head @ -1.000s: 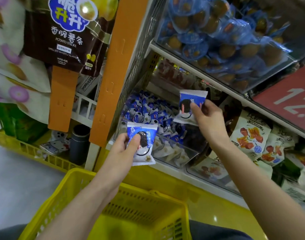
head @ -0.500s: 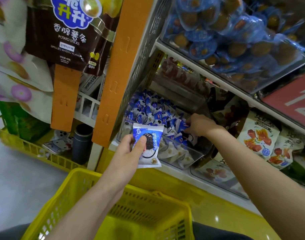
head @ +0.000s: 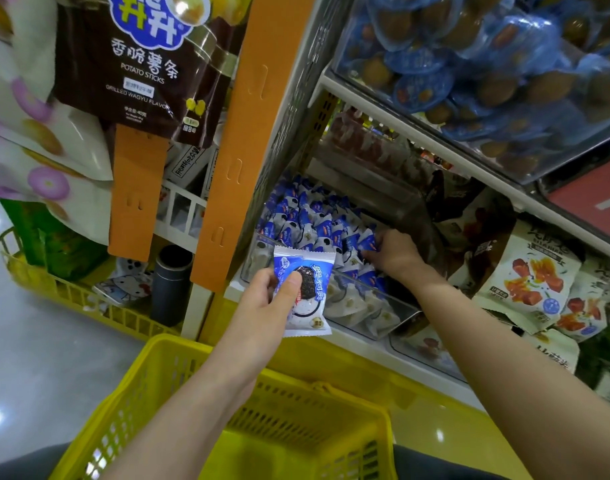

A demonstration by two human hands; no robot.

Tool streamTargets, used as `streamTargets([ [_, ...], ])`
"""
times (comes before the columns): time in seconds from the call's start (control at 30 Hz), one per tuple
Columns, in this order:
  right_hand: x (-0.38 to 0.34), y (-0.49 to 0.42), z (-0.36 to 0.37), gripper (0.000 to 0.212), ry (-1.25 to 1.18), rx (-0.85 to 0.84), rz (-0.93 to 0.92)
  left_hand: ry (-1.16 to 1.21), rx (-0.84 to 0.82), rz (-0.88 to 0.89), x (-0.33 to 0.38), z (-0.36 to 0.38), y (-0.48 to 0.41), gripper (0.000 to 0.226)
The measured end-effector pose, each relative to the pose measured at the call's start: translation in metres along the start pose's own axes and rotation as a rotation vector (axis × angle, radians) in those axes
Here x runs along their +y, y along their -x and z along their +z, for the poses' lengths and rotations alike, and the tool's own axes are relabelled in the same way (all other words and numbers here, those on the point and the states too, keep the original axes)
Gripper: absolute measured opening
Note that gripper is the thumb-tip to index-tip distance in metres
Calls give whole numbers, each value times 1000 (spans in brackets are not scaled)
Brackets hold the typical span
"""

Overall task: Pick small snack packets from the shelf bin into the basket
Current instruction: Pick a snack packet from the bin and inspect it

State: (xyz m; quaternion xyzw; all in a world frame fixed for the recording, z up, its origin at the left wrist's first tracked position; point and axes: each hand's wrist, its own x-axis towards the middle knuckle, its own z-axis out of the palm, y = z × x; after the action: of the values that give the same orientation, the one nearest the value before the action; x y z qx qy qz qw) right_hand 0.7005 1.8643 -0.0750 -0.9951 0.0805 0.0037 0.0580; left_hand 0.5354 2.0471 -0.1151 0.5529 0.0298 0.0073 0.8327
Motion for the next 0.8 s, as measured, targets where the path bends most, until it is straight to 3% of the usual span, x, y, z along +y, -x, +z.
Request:
streamTargets([
  [0.1, -1, 0, 2, 21, 89, -72, 21, -8, 6, 4, 0, 1, 1, 15],
  [0.3, 0, -2, 5, 21, -249, -30, 69, -20, 0, 9, 1, 0, 0, 17],
  [0.47, -3, 13, -1, 28, -224, -106, 32, -53, -11, -2, -2, 3, -1, 16],
  [0.57, -5, 35, -3, 27, -306, 87, -146, -65, -8, -26, -5, 3, -1, 15],
  [0.67, -15, 79, -9, 23, -560, 239, -337, -92, 4, -71, -8, 0, 0, 14],
  [0.8, -22, 139, -1, 22, -720, 48, -485, -139, 6, -75, -13, 3, 2, 9],
])
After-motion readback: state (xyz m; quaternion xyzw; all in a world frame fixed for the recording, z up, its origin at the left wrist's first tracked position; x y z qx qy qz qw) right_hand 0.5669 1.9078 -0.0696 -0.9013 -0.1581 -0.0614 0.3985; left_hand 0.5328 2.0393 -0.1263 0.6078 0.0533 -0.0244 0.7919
